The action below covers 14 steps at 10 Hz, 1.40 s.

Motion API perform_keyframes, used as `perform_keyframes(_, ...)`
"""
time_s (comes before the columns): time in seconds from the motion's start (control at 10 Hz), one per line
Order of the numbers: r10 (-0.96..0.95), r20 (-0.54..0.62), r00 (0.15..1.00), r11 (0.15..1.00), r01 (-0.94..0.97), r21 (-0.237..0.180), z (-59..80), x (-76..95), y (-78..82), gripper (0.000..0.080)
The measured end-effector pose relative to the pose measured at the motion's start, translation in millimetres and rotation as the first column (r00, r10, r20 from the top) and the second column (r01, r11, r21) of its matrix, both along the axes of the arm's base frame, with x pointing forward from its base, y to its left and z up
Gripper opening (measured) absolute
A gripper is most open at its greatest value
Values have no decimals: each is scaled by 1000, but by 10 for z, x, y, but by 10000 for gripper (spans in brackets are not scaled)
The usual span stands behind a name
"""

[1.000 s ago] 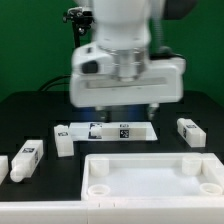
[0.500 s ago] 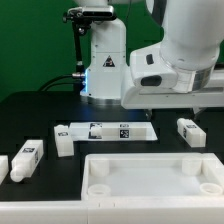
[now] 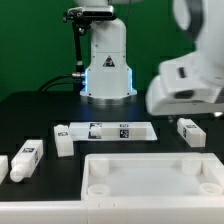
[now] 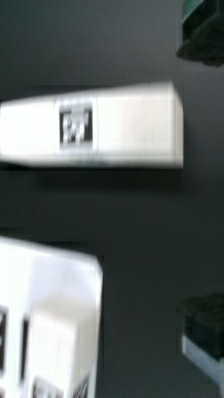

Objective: Assemble desk

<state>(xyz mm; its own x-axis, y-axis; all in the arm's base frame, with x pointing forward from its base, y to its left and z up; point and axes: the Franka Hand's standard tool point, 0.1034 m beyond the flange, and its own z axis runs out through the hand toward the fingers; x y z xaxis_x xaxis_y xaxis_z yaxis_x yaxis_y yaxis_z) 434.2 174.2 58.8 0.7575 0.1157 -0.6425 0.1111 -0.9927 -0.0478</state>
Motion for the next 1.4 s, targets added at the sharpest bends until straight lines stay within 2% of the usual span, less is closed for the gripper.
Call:
perform_keyframes(0.4,2,-6,1000,1000,-2,1,7,-2,3,649)
perform_keyframes(0.6,-17,-74,997,1000,15,-28,-130,-120,-28,649)
perform_keyframes(0.8,-27,-190,981,998,17,-53,-239,-125,-134,649)
perform_keyframes(1.1,-32,-188,982,998,23,-52,-280,-101,-123,649)
perform_keyframes(1.4,-42,-221,974,997,27,-73,-469,-351,-185,649)
